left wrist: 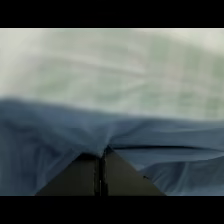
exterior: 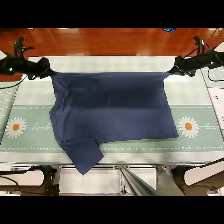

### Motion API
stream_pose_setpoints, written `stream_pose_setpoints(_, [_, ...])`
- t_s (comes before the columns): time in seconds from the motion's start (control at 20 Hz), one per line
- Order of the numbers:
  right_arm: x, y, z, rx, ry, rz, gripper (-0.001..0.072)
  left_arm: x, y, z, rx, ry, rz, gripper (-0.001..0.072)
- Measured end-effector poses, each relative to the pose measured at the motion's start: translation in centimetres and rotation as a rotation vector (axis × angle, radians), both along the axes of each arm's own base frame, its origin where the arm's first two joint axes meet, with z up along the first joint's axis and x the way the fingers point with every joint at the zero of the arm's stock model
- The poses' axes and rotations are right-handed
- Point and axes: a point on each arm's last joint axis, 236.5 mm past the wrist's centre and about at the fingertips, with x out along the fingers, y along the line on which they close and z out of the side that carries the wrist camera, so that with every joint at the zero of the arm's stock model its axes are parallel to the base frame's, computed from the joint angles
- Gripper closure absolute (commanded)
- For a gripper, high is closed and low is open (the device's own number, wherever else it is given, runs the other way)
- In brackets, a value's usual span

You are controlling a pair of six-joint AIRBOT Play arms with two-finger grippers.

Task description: Fold the shirts.

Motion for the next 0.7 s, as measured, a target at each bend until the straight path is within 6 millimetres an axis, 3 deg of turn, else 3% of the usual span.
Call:
stream_pose_setpoints(0.25, [-2.2,-0.1,-2.3,-0.028,0.079,0.047,0.0682,-6.8,-1.1,-5.9,0.002,0.096,-0.005,0.0691])
stream_pose_setpoints(0.4, [-3.5,0.0,-4.5,-0.03,0.136,0.051,0.0682,-9.1,-2.2,-8.5,-0.032,0.137,0.011,0.069])
stream_pose_setpoints(0.6, [-4.9,0.2,-6.6,-0.026,0.195,0.055,0.0673,-10.3,-2.7,-9.7,-0.052,0.156,0.024,0.069])
stream_pose_setpoints(0.65, [-5.0,0.3,-6.8,-0.021,0.2,0.054,0.0542,-10.5,-2.8,-9.9,-0.055,0.162,0.022,0.0687])
stream_pose_setpoints(0.7, [-5.2,0.3,-7.0,-0.019,0.207,0.054,0.0294,-10.7,-2.9,-10.0,-0.058,0.166,0.022,0.0595])
